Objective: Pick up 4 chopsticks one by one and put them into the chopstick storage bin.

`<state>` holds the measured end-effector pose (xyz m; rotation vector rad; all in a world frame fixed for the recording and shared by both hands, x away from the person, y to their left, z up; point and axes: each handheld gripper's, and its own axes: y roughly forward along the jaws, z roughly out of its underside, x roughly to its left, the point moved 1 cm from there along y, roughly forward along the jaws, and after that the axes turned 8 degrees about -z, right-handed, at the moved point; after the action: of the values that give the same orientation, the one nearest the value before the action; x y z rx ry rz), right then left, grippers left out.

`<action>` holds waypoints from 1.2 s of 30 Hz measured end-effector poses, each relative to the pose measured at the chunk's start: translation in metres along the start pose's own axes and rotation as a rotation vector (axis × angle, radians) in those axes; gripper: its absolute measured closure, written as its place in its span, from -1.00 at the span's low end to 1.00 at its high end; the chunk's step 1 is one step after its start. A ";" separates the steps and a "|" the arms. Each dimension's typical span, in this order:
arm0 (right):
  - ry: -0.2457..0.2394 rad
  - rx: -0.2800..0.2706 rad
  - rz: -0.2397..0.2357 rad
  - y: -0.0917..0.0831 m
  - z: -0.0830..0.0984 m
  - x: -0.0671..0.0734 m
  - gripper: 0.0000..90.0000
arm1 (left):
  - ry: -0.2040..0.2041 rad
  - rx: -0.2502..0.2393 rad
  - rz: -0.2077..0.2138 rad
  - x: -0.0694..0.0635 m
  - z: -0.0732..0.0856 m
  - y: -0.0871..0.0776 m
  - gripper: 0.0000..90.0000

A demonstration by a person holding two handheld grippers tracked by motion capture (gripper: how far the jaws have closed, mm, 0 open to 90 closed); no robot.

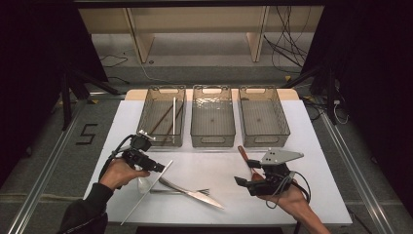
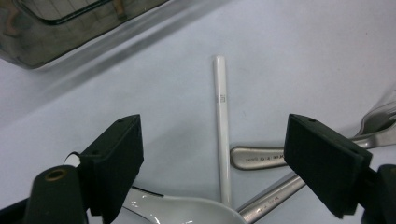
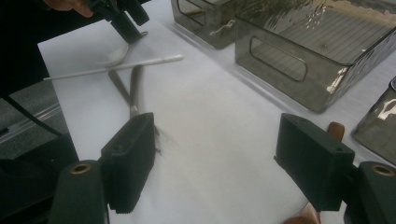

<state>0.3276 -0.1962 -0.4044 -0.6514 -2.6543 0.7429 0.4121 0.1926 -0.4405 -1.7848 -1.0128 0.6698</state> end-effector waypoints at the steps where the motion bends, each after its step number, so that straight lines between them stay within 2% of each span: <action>1: 0.000 -0.002 -0.001 0.000 0.000 0.000 -0.35 | 0.008 0.002 -0.012 -0.001 0.000 0.000 -0.56; 3: 0.003 0.001 0.000 0.000 0.000 0.000 -0.35 | 0.023 0.019 -0.006 -0.002 0.002 0.002 -0.50; 9: 0.005 0.001 0.000 0.000 0.000 0.000 -0.35 | 0.027 0.050 0.007 -0.004 0.007 0.010 -0.33; 17: 0.002 0.000 -0.001 0.000 0.000 0.001 -0.35 | 0.070 0.102 0.009 -0.009 0.013 0.018 -0.06; 19: 0.000 0.000 0.000 -0.001 0.000 0.001 -0.35 | 0.078 0.110 0.008 -0.010 0.014 0.020 -0.03; 24: 0.001 -0.004 0.001 -0.001 0.000 0.001 -0.35 | 0.064 0.104 0.007 -0.007 0.015 0.021 0.09; 36: 0.000 -0.002 0.001 -0.001 0.000 0.001 -0.35 | 0.111 0.149 0.030 -0.013 0.018 0.027 0.40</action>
<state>0.3265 -0.1963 -0.4034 -0.6533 -2.6552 0.7412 0.4003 0.1844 -0.4724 -1.6898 -0.8414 0.6404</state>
